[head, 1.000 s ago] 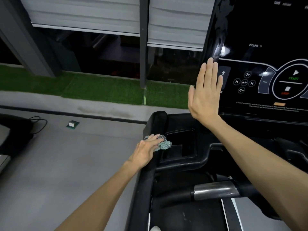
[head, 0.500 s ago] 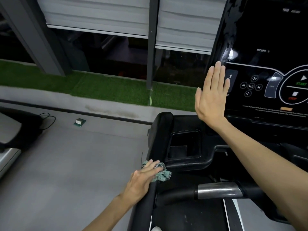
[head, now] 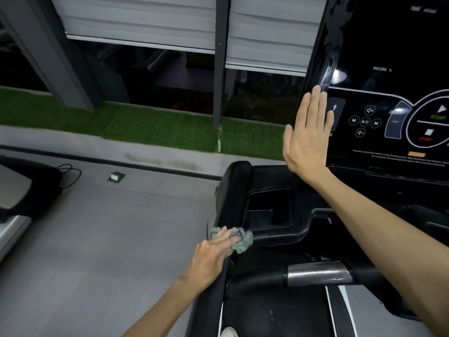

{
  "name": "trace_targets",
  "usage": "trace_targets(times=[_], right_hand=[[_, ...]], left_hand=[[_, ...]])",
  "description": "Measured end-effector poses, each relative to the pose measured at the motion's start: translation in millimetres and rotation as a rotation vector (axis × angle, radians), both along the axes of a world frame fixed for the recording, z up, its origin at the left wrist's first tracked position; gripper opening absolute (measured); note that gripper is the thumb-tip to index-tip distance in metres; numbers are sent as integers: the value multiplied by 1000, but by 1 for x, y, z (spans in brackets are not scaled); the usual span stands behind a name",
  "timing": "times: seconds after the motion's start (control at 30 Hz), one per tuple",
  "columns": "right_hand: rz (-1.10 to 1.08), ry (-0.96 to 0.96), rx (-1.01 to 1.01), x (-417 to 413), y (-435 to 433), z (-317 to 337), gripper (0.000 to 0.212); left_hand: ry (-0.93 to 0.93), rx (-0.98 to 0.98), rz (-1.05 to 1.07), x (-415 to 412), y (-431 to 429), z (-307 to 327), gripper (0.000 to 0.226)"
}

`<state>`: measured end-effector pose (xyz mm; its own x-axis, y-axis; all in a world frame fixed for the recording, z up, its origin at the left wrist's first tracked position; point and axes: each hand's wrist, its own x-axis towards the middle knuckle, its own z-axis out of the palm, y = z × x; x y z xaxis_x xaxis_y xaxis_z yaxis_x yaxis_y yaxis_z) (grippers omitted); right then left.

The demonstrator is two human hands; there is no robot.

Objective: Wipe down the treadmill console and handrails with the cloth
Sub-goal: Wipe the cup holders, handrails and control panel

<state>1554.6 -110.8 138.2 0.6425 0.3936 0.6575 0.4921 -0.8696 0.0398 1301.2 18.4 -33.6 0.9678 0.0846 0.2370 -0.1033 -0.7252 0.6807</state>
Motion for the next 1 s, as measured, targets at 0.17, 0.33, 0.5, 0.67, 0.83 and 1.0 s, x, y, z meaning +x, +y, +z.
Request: trace_targets(times=[0.17,0.33,0.5,0.67,0.83,1.0], right_hand=[[-3,4,-5,1,2,1,68],[-4,-1,-3,1,2,1,67],[0,3,-4,-1,2,0,67],[-5,-9,-1,1,1,0,67],[-1,-12,12,1,2,0,66],[-11,-9,12,2,1,-1,67]], left_hand=[[22,-14,-22,-27,-1,-4,60],[-70,-1,-26,5,7,-5,47],[-7,-39,77,29,13,-4,40],[5,-90,-79,-26,15,-14,48],[-31,-68,-94,-23,14,-17,58],[-50,1,-64,-13,11,-16,58]])
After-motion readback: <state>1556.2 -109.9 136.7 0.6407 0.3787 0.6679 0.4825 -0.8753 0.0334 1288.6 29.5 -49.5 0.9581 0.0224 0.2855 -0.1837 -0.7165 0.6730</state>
